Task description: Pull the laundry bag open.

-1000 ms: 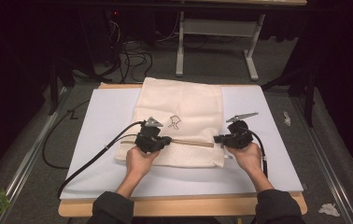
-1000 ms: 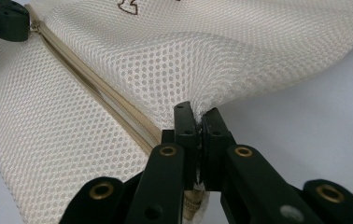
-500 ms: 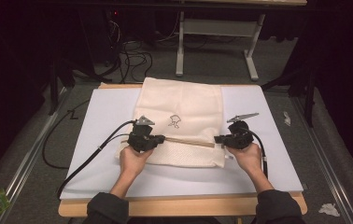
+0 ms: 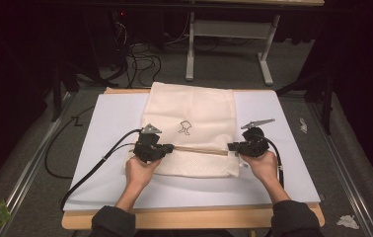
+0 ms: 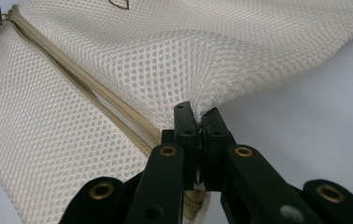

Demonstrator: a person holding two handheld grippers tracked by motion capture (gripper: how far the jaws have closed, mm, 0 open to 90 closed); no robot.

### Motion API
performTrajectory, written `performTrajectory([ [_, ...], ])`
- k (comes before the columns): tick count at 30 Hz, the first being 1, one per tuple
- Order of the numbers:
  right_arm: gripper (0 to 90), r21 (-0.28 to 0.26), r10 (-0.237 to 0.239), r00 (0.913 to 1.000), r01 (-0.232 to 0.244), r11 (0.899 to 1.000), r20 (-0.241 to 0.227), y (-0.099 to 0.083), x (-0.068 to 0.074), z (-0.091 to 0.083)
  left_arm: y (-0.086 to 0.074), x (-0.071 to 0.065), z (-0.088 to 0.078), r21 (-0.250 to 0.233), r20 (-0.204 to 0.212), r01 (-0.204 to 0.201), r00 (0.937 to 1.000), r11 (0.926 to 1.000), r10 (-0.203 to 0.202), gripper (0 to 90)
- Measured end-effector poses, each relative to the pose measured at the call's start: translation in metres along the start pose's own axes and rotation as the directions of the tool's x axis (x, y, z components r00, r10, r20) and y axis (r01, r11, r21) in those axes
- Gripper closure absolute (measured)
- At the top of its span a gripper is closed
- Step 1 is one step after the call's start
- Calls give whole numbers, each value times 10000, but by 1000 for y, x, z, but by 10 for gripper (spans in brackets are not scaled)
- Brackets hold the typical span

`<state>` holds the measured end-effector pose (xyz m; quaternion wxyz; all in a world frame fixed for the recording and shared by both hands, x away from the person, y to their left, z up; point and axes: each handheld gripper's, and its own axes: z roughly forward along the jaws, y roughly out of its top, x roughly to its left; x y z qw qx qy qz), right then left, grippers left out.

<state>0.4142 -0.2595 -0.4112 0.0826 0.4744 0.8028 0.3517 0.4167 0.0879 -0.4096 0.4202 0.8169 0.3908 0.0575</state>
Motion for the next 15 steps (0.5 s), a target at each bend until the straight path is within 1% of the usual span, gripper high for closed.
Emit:
performTrajectory([
  [1, 890, 13, -12, 10000, 12, 10000, 56, 0, 0, 0, 0, 0, -1, 5, -111, -51, 9999, 10000, 51, 872],
  [2, 890, 8, -43, 9999, 43, 10000, 108, 0, -1, 0, 0, 1, -2, 4, -121, -55, 9999, 10000, 55, 873],
  [3, 890, 6, 31, 10000, -31, 10000, 86, 0, -2, 0, 0, 2, -4, 9, -120, -49, 9999, 10000, 50, 873],
  [8, 890, -75, 103, 9999, -102, 9999, 118, -1, -6, -2, 0, 1, -6, -22, -149, -116, 9998, 9999, 115, 873],
  [15, 890, -29, 92, 9998, -91, 10000, 188, 0, -7, -2, -2, -1, -6, -10, -238, -184, 9995, 9998, 184, 873],
])
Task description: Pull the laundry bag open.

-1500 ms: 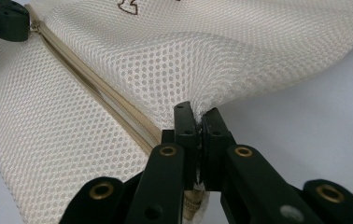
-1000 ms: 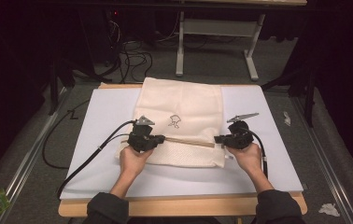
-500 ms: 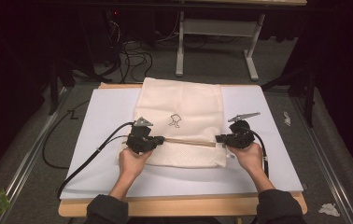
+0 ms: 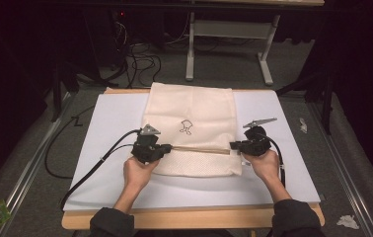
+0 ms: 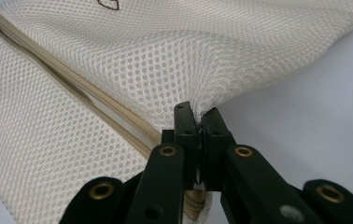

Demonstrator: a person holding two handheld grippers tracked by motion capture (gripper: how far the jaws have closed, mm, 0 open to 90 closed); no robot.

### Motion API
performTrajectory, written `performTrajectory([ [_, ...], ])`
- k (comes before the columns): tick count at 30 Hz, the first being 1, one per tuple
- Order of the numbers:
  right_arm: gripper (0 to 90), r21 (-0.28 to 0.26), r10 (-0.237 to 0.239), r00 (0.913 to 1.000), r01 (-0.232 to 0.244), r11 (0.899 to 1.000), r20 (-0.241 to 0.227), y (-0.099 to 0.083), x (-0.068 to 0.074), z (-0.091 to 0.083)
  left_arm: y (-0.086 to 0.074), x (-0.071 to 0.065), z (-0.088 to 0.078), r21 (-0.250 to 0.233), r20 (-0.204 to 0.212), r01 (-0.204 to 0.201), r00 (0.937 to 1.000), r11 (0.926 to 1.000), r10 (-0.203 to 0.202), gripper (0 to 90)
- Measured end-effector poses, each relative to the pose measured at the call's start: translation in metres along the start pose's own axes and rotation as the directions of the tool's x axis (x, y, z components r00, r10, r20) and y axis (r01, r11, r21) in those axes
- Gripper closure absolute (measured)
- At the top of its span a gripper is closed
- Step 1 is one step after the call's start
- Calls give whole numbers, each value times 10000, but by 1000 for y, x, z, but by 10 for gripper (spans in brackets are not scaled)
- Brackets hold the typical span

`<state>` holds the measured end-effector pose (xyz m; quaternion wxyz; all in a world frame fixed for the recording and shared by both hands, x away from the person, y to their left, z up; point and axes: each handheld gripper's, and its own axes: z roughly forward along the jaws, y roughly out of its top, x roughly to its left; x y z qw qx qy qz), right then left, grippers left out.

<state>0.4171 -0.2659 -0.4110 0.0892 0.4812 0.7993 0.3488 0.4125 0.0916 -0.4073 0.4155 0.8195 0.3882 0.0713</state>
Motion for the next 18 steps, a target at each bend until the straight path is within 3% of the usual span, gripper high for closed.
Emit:
performTrajectory([
  [8, 890, 65, -26, 9998, 25, 10000, 217, 1, -2, -1, -7, 7, -5, 27, -71, 262, 9996, 9997, -261, 873],
  [18, 890, 2, 66, 9996, -66, 10000, 283, 3, -5, -2, -13, 8, -8, 47, -142, 304, 9994, 9995, -303, 873],
])
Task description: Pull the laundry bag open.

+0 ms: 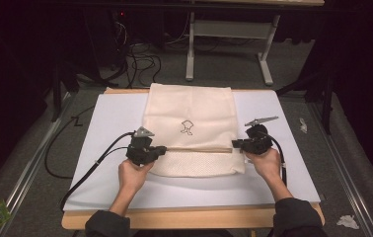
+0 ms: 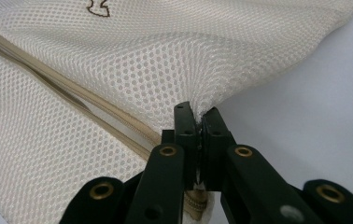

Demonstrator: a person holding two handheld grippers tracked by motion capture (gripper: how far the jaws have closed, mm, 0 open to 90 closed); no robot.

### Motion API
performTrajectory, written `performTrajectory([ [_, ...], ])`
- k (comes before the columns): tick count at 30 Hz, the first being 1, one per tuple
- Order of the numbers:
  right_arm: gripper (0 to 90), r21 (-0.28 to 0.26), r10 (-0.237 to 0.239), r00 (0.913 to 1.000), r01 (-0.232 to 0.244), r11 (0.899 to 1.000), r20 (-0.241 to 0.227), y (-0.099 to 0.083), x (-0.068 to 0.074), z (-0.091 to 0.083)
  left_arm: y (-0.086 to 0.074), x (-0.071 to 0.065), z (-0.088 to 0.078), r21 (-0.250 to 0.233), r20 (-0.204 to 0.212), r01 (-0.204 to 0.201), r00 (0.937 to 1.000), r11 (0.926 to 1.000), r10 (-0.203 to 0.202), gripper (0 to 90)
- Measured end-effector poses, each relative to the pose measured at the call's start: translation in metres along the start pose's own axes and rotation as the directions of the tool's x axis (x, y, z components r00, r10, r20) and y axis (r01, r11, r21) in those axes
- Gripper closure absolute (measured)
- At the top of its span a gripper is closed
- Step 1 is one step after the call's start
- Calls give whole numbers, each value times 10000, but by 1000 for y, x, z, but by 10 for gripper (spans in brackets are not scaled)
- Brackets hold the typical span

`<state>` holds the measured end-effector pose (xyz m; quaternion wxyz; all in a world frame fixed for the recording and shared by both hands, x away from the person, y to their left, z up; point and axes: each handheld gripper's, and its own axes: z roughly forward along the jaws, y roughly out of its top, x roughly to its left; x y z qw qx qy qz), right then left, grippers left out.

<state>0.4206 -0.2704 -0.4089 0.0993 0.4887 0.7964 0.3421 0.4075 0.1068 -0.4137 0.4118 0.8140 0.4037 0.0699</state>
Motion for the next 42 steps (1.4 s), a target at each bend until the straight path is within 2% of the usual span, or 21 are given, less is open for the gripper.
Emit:
performTrajectory([
  [7, 890, -11, -62, 10000, 62, 10000, 53, 2, 1, 3, -2, 0, -2, -69, -71, 3, 10000, 10000, -4, 873],
  [9, 890, 32, -104, 9998, 104, 9999, 193, 1, 1, 3, -3, 1, -4, -95, -125, 22, 9999, 10000, -23, 873],
  [17, 890, 42, 23, 9996, -24, 10000, 269, 1, -2, 5, -7, 4, -6, -102, -128, 105, 9999, 9999, -106, 873],
  [22, 890, 0, 94, 9993, -94, 10000, 354, 3, -4, 7, -5, 10, -8, -165, -225, 218, 9995, 9996, -222, 873],
  [26, 890, 7, 115, 9992, -116, 9999, 371, 2, -4, 7, -6, 13, -12, -171, -463, 234, 9986, 9996, -242, 873],
  [30, 890, -10, 160, 9991, -160, 9999, 394, 1, -6, 6, -7, 19, -15, -246, -424, 370, 9984, 9990, -380, 873],
  [36, 889, -34, 87, 9992, -86, 10000, 380, 2, -4, 8, -8, 20, -17, -433, -573, 347, 9977, 9985, -372, 873],
  [39, 889, 41, -84, 9990, 83, 10000, 449, 3, -2, 10, -8, 22, -17, -334, -664, 326, 9972, 9989, -348, 873],
  [42, 889, 97, -92, 9987, 87, 9999, 507, 2, -3, 11, -10, 26, -20, -385, -655, 461, 9967, 9982, -485, 873],
])
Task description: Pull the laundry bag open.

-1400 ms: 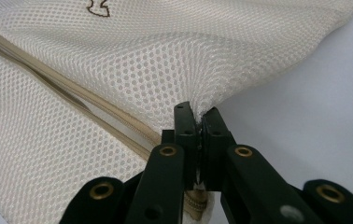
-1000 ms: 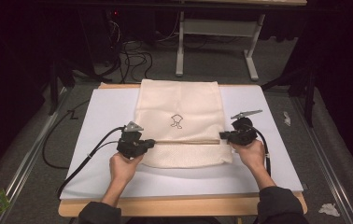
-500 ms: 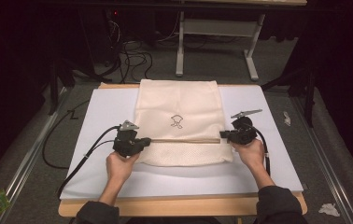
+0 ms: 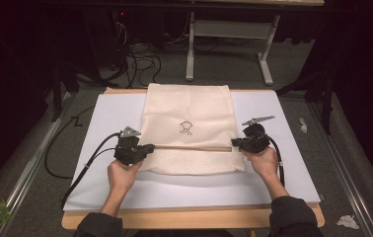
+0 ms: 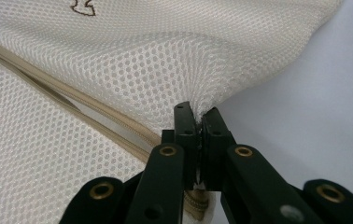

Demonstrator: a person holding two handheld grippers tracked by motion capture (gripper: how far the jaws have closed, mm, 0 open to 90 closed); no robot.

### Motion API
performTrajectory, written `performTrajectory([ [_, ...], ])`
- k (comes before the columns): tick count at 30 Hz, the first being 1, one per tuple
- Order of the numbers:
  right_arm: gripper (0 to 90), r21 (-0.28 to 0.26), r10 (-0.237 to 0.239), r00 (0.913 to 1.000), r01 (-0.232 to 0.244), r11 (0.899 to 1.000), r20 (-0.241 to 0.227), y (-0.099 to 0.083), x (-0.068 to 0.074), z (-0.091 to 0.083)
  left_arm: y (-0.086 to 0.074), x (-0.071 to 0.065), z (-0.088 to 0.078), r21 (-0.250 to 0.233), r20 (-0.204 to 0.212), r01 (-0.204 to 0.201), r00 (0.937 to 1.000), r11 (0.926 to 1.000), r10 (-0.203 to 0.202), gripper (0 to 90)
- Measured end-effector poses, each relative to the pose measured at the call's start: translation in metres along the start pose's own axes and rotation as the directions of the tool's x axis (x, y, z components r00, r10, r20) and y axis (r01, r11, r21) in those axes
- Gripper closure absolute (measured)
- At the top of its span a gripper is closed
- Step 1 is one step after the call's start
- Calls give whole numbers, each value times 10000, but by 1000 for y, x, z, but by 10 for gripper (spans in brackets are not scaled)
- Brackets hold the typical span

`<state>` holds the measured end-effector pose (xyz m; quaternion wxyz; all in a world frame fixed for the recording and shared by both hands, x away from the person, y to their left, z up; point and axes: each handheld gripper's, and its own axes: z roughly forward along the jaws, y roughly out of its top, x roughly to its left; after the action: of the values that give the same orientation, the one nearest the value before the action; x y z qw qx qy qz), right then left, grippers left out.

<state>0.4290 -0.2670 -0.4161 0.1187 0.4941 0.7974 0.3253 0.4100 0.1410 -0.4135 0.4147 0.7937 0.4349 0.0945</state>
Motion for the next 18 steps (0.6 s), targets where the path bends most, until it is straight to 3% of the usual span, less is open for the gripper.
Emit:
performTrajectory([
  [18, 889, 2, 21, 9999, -21, 10000, 145, -2, -4, 0, -2, 12, -13, -78, -438, 125, 9990, 9999, -128, 873],
])
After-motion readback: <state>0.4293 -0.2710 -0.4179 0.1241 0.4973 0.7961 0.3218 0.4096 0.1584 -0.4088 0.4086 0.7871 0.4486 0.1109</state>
